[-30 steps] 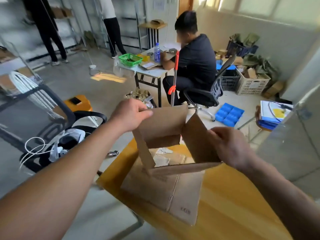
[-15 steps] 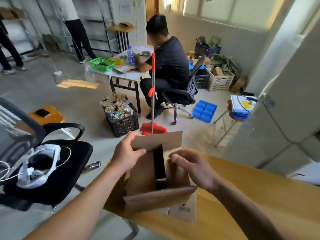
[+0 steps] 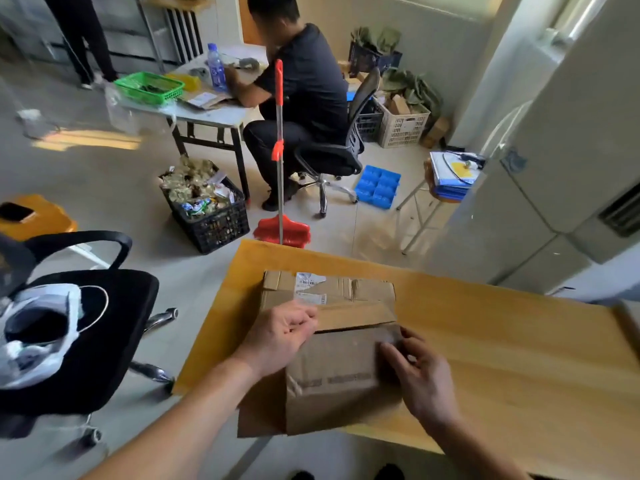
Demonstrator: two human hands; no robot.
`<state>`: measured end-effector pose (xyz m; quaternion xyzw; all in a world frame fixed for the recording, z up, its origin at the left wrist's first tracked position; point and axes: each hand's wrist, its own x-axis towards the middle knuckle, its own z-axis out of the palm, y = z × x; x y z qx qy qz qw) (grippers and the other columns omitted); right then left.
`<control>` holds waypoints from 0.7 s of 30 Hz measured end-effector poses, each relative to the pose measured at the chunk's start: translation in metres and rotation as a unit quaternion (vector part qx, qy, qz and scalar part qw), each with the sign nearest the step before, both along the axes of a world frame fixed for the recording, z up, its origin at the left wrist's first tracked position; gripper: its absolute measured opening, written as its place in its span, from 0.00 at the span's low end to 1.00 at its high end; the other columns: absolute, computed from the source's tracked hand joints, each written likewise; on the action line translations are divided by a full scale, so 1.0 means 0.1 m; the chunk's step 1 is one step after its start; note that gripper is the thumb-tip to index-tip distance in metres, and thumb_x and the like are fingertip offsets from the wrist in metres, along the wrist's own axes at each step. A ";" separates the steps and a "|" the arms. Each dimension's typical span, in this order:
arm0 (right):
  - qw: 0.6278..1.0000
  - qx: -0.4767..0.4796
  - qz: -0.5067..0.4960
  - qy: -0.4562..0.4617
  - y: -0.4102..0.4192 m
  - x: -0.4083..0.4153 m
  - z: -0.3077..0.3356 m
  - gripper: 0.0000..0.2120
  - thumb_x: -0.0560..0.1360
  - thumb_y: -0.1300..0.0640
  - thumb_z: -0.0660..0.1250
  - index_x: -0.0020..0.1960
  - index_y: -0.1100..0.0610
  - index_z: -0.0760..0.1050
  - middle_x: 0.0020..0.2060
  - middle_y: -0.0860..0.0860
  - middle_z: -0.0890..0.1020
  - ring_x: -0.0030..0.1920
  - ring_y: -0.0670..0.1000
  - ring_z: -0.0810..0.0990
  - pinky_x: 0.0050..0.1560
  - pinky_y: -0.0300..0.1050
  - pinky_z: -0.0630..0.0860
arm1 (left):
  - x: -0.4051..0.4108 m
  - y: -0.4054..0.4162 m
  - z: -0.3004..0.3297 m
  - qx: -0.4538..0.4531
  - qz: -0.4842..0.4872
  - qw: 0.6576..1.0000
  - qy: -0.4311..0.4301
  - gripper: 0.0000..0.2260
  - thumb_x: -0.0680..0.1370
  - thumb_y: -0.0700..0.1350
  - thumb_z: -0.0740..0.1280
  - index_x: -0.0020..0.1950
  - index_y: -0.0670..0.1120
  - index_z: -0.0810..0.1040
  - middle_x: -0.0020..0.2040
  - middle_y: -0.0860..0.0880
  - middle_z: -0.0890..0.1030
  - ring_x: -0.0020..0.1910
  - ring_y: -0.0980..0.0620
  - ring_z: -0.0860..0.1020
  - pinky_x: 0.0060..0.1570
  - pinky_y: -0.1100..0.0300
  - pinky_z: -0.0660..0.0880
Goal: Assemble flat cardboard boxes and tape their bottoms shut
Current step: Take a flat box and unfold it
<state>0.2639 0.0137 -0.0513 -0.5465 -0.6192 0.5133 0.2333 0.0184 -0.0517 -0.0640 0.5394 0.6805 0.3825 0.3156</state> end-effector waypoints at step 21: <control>0.996 -0.009 0.085 0.023 0.01 0.27 -0.27 0.30 0.80 0.60 0.60 0.75 0.35 0.60 0.70 0.36 0.67 0.72 0.43 0.66 0.73 0.37 0.60 | 1.08 -0.29 -0.18 -0.083 0.201 0.963 0.157 0.28 0.73 0.52 0.73 0.72 0.52 0.72 0.80 0.53 0.45 0.77 0.46 0.57 0.69 0.49 0.68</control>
